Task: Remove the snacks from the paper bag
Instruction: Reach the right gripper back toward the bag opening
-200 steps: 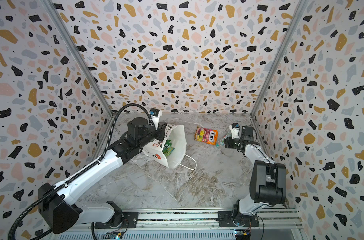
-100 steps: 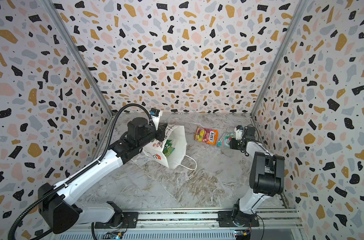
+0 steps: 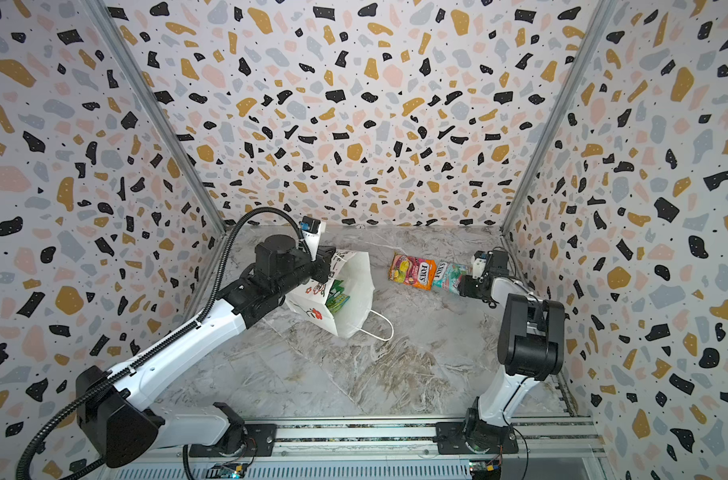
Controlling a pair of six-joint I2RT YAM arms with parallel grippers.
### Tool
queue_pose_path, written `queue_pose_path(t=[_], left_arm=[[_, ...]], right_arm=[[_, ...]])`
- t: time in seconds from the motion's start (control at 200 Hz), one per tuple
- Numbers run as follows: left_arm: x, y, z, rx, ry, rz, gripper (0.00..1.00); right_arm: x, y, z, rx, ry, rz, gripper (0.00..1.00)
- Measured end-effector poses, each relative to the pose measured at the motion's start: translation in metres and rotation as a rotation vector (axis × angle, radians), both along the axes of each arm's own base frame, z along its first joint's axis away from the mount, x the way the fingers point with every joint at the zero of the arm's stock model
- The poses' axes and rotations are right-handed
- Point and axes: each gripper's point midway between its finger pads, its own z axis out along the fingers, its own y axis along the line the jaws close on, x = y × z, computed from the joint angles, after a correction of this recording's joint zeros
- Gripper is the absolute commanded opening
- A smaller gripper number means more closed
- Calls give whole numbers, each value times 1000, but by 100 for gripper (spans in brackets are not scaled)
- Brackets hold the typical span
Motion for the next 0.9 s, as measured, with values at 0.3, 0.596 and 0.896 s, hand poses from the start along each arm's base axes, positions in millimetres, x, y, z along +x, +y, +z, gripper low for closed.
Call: queue_pose_path(t=[0.3, 0.596, 0.896], left_arm=[[-5, -7, 0, 3, -2, -55, 0], [-19, -19, 6, -4, -20, -161, 0], [-26, -21, 14, -21, -40, -199, 0]], right_arm=[[-29, 29, 81, 150, -234, 3, 63], [-78, 133, 156, 423, -414, 303, 63], [-150, 264, 163, 518, -332, 664, 61]])
